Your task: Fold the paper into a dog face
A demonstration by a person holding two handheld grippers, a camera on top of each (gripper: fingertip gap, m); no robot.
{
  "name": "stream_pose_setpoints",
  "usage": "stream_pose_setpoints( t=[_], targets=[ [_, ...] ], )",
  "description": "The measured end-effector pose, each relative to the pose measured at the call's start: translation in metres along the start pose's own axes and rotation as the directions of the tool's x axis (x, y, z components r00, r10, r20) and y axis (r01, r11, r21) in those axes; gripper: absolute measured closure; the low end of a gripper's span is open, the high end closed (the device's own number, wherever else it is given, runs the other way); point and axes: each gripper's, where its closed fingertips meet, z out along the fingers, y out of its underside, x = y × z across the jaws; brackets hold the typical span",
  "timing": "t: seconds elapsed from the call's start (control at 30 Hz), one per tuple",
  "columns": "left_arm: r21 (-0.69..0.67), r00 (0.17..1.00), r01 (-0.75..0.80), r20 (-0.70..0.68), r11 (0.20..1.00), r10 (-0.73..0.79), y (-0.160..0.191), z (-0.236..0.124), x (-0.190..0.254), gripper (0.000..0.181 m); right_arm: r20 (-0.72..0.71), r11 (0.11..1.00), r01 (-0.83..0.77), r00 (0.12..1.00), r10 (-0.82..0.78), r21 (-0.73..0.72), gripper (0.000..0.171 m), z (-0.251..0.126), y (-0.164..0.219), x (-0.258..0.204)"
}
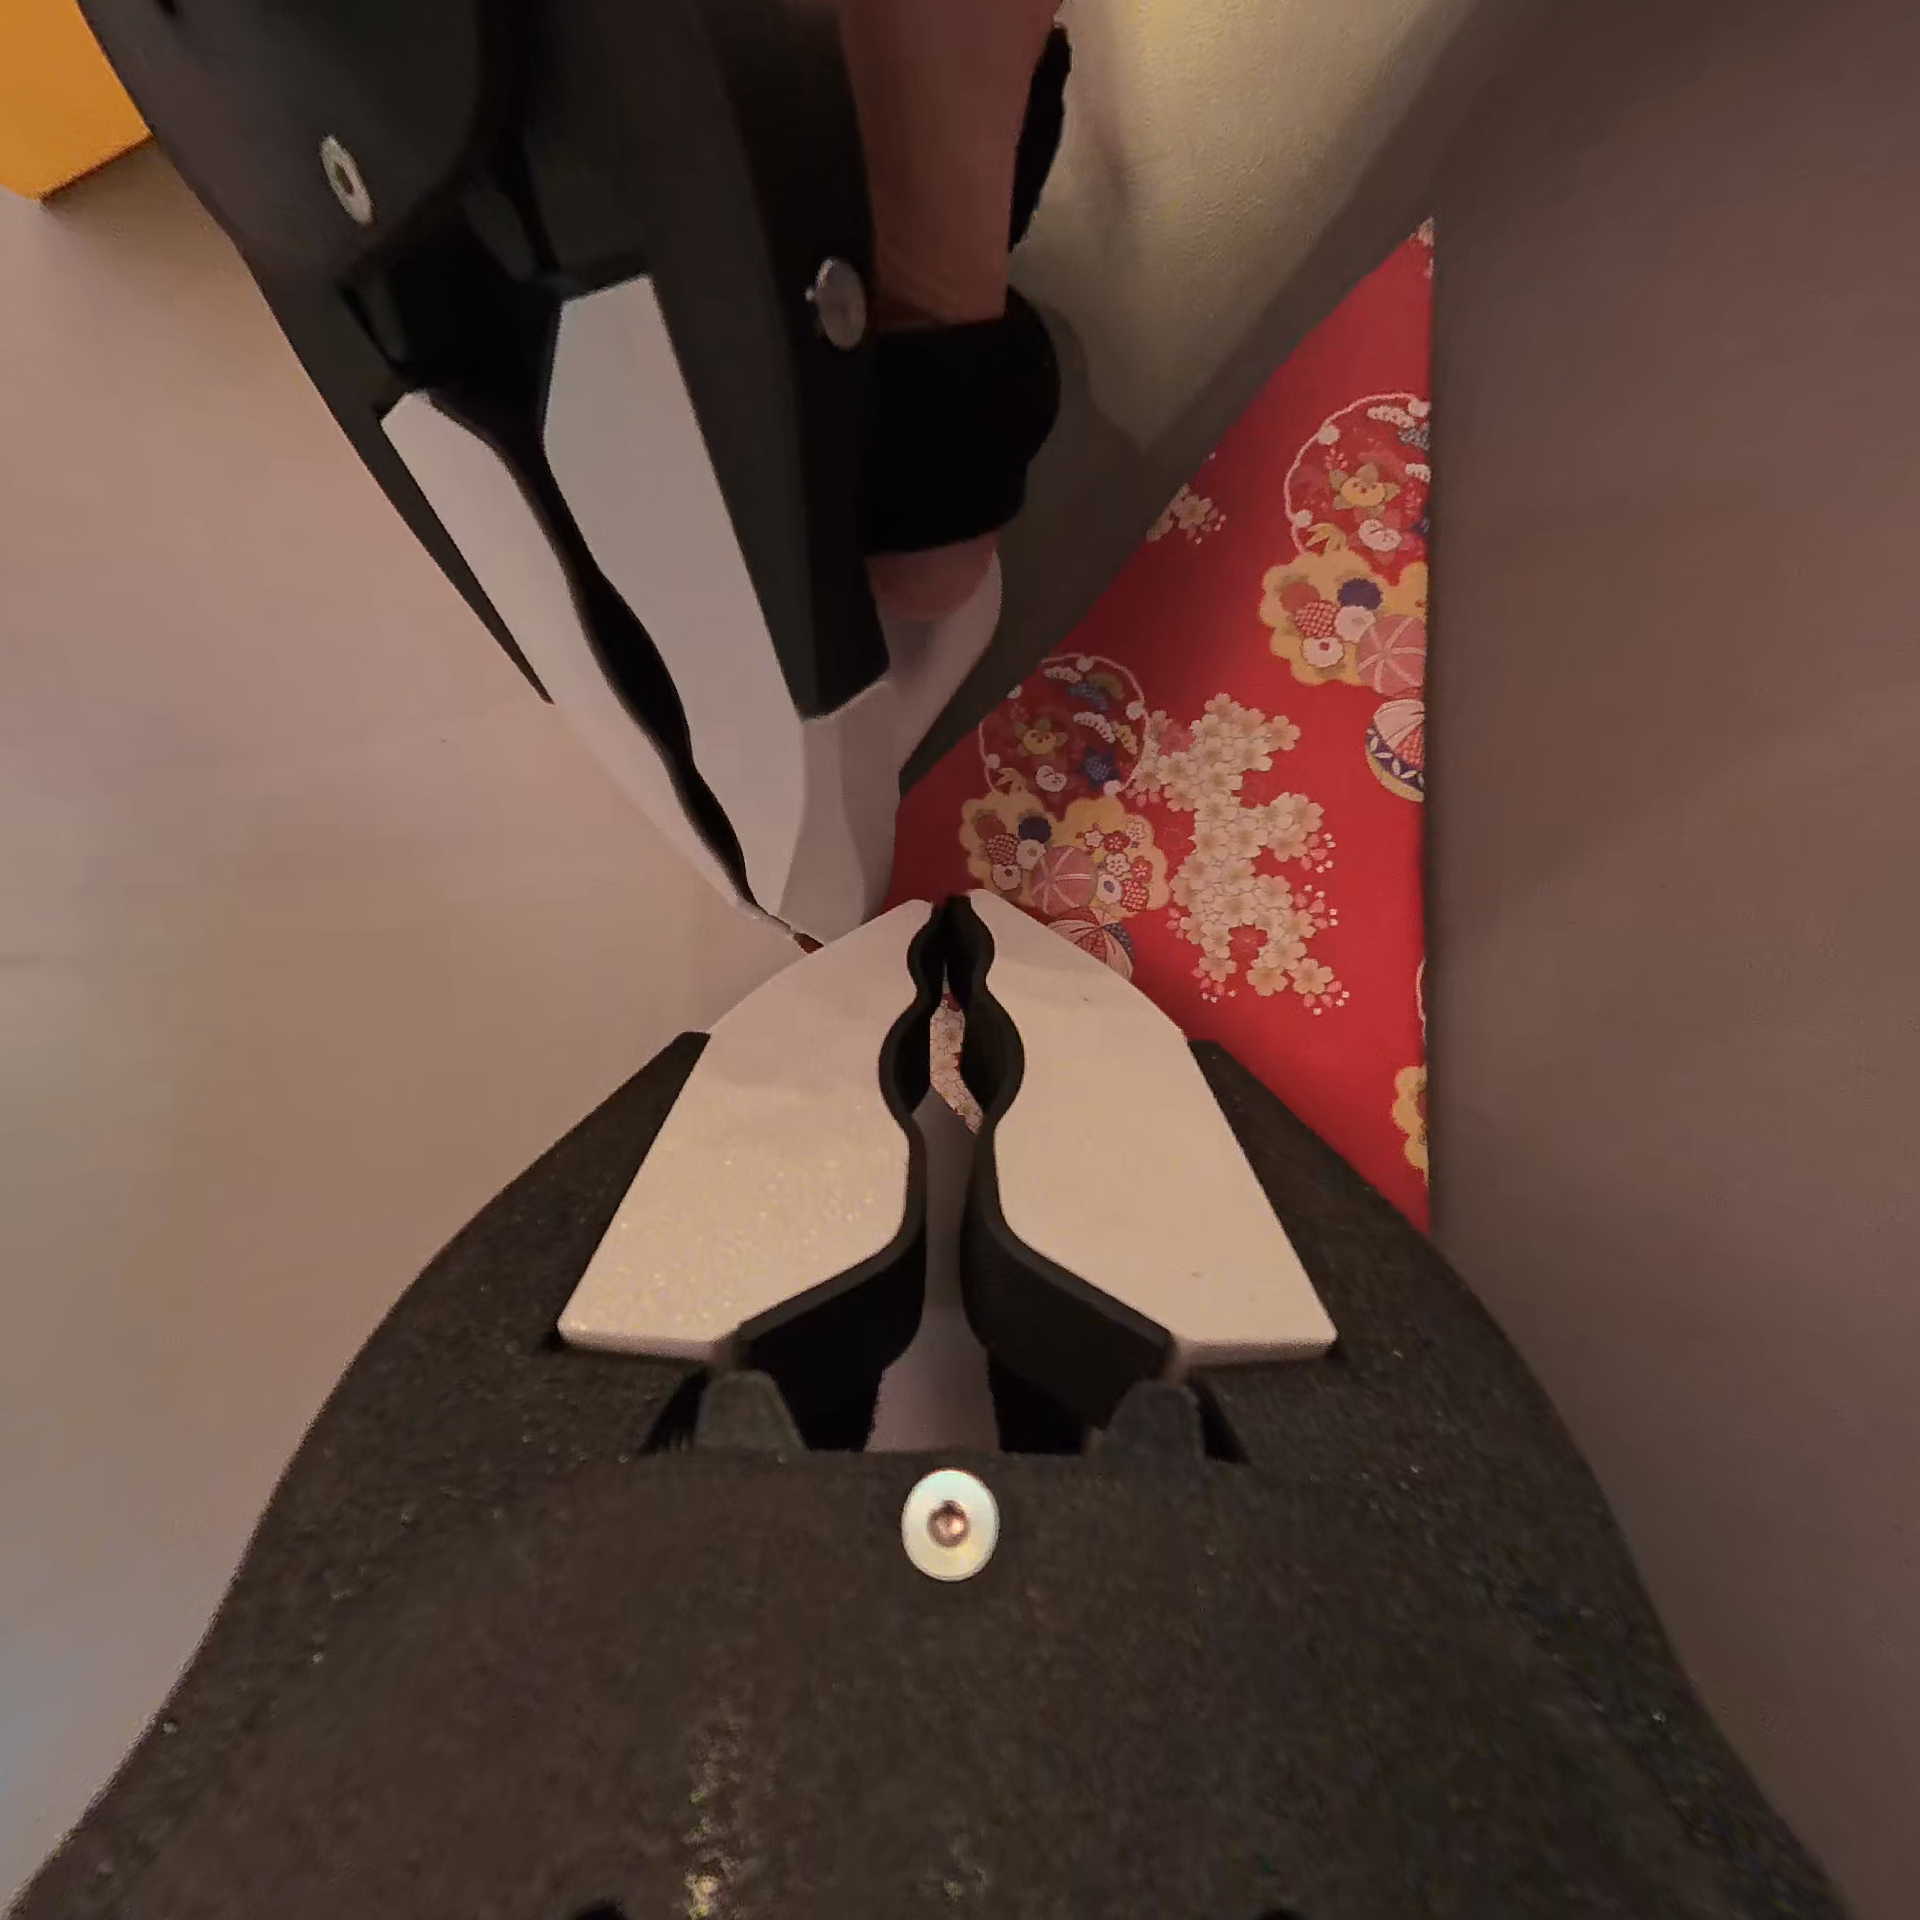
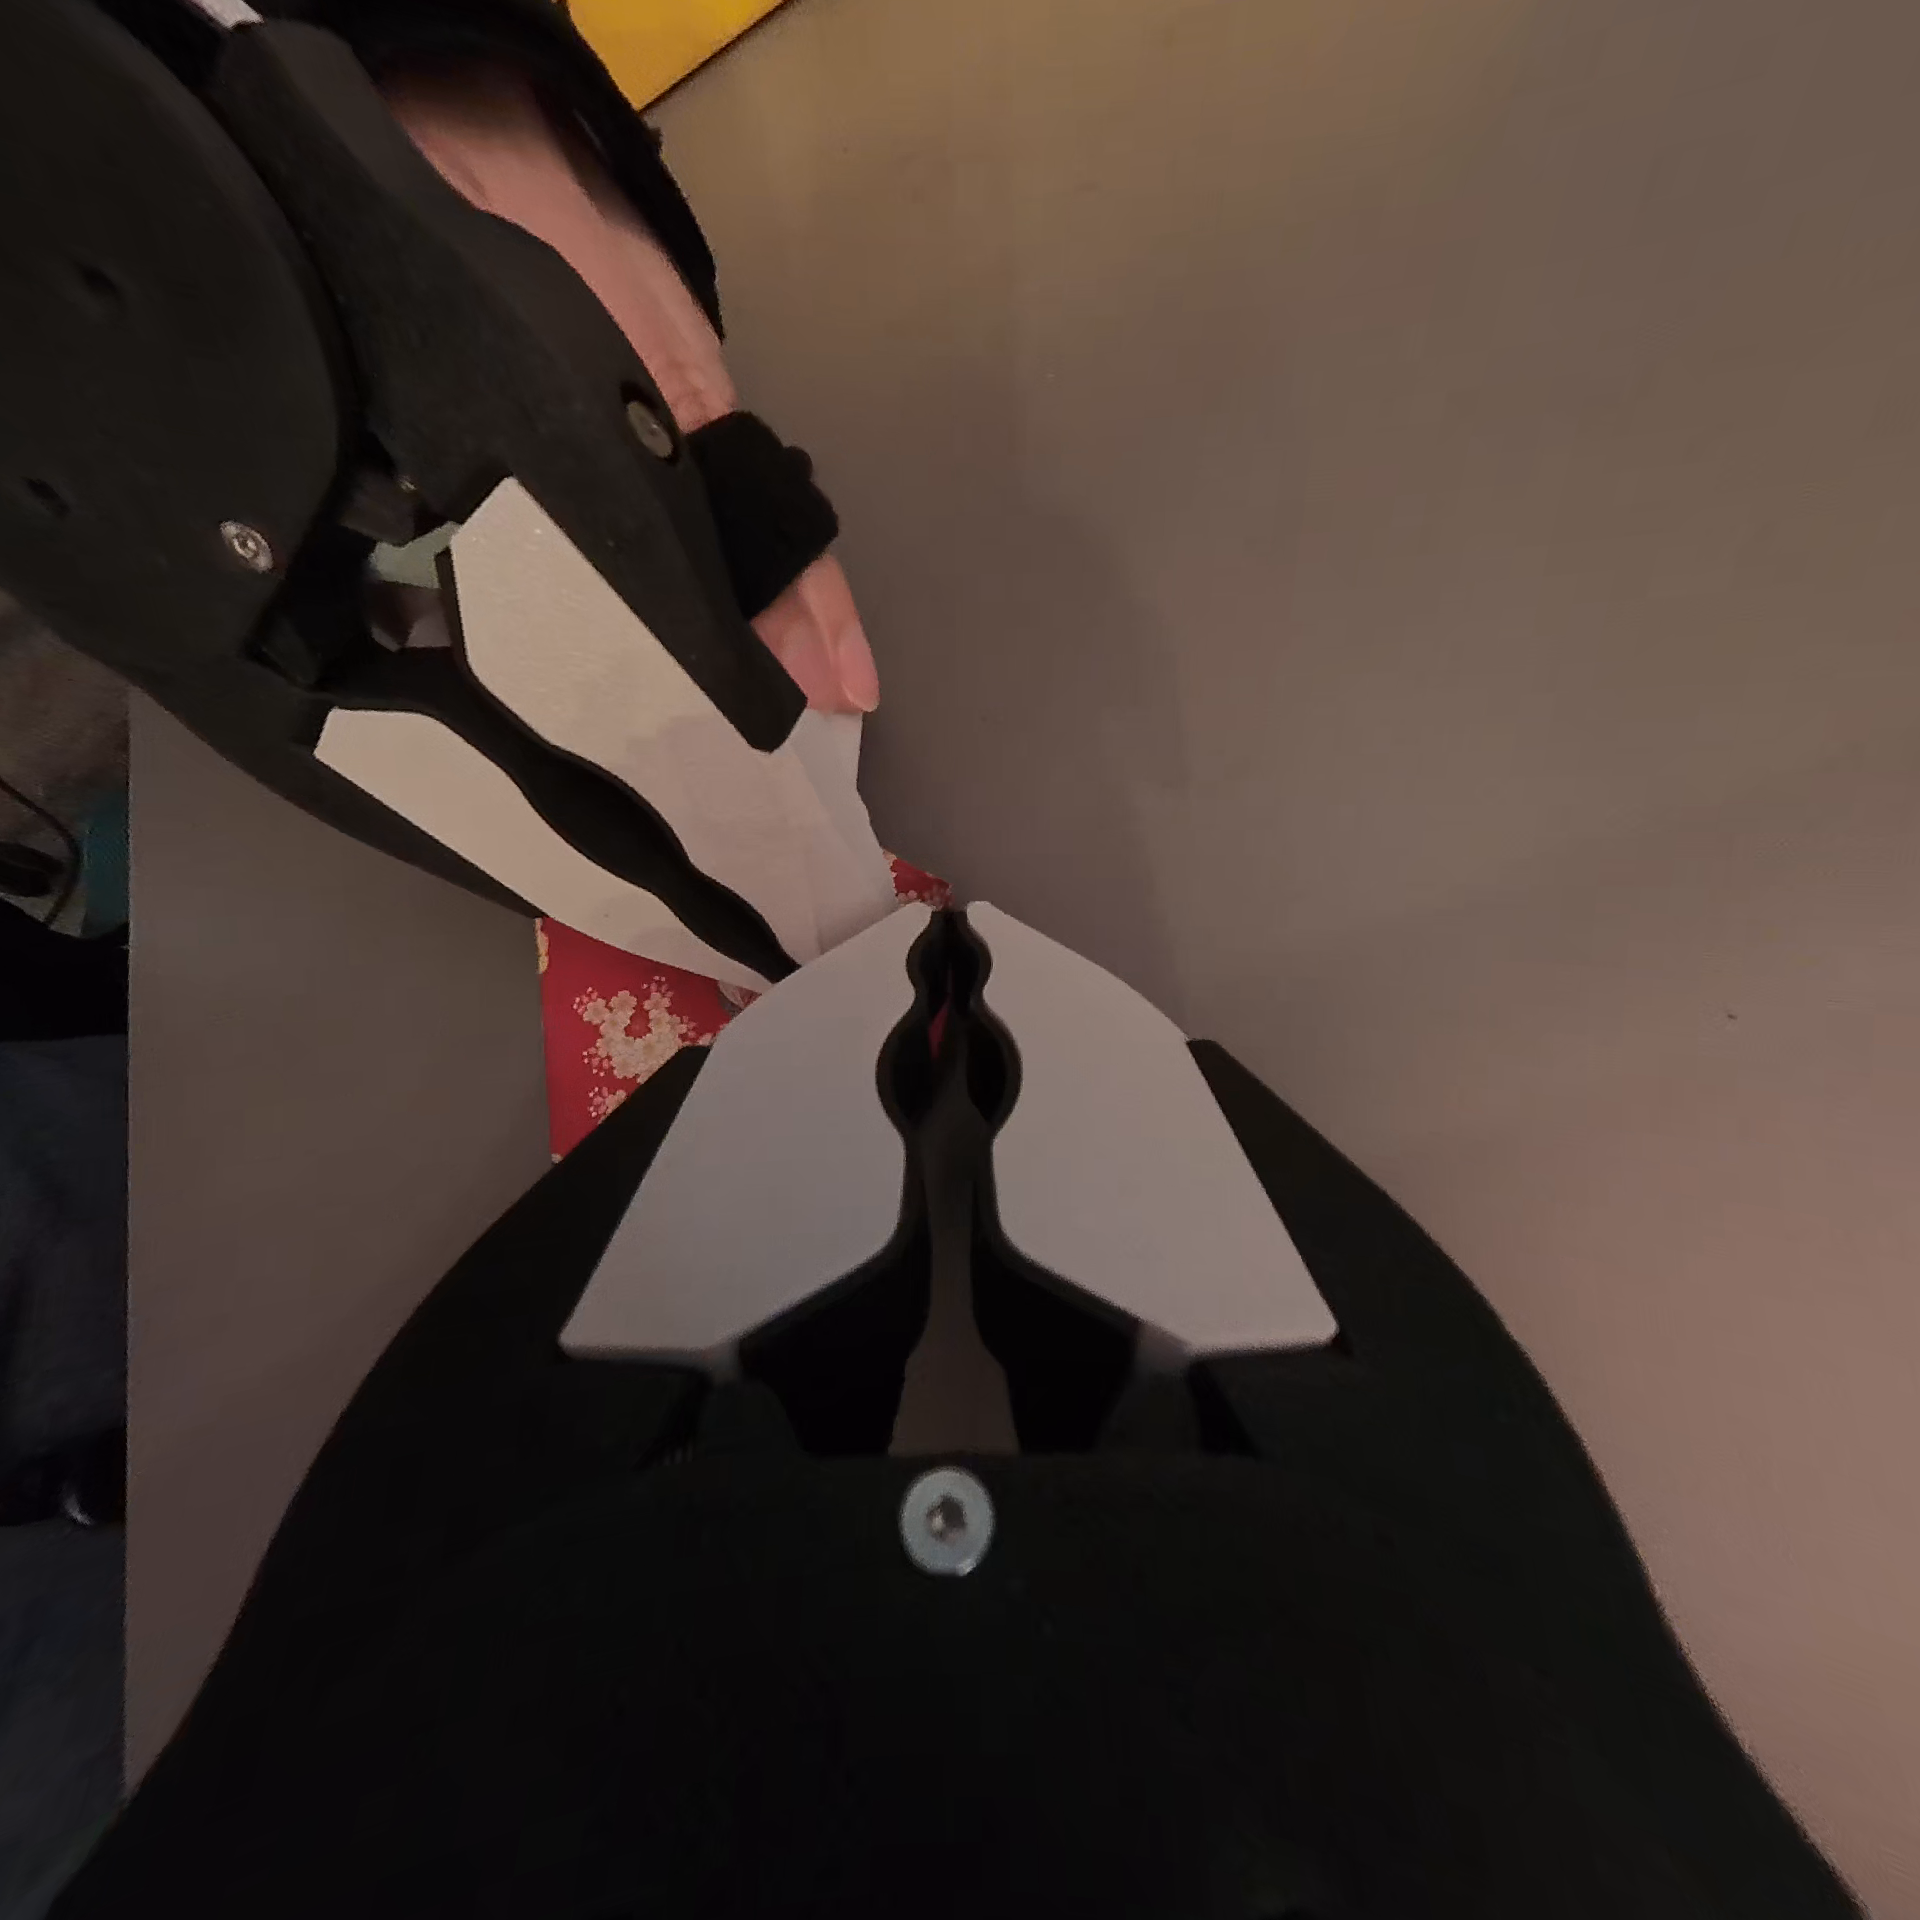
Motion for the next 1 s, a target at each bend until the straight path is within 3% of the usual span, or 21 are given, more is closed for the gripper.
stream_pose_setpoints(
  t=[0.03, 0.23, 0.3, 0.37, 0.47, 0.6, 0.7, 0.83, 1.0],
  targets=[
    [-0.002, 1.0, 0.003, 0.004, 1.0, -0.003, 0.0, 0.0, 0.0, 0.181, -0.007, 1.0, 0.0, 1.0, 0.0, -0.001, 0.164, -0.001, 0.0, 0.001],
    [0.026, 0.999, 0.054, 0.008, 0.998, -0.054, 0.0, -0.001, 0.001, 0.18, -0.088, 0.995, -0.029, 0.995, 0.038, 0.096, 0.157, -0.03, -0.009, 0.013],
    [0.04, 0.998, 0.059, 0.013, 0.997, -0.06, 0.0, -0.001, 0.001, 0.18, -0.058, 0.992, -0.065, 0.996, 0.072, 0.106, 0.168, -0.048, -0.005, 0.004],
    [0.039, 0.998, 0.05, 0.024, 0.998, -0.051, 0.0, -0.001, 0.001, 0.181, 0.142, 0.985, -0.16, 0.978, 0.15, 0.06, 0.17, -0.059, 0.004, -0.031],
    [0.016, 0.999, 0.019, 0.039, 1.0, -0.019, 0.0, -0.001, 0.001, 0.181, 0.4, 0.942, -0.315, 0.853, 0.335, -0.117, 0.17, -0.057, 0.016, -0.081],
    [0.019, 0.998, 0.018, 0.055, 1.0, -0.019, 0.0, -0.002, 0.001, 0.18, 0.324, 0.876, -0.386, 0.822, 0.469, -0.288, 0.171, -0.023, 0.034, -0.079],
    [0.021, 0.998, 0.02, 0.064, 1.0, -0.021, 0.0, -0.002, 0.001, 0.18, 0.307, 0.806, -0.501, 0.75, 0.586, -0.315, 0.171, -0.011, 0.029, -0.069],
    [0.027, 0.997, 0.019, 0.074, 0.999, -0.021, -0.001, -0.001, 0.0, 0.18, 0.24, 0.781, -0.533, 0.753, 0.613, -0.326, 0.171, -0.001, 0.03, -0.062],
    [0.036, 0.997, 0.028, 0.076, 0.999, -0.03, -0.001, -0.001, 0.0, 0.18, 0.25, 0.731, -0.578, 0.695, 0.674, -0.362, 0.171, 0.004, 0.03, -0.067]
  ],
)
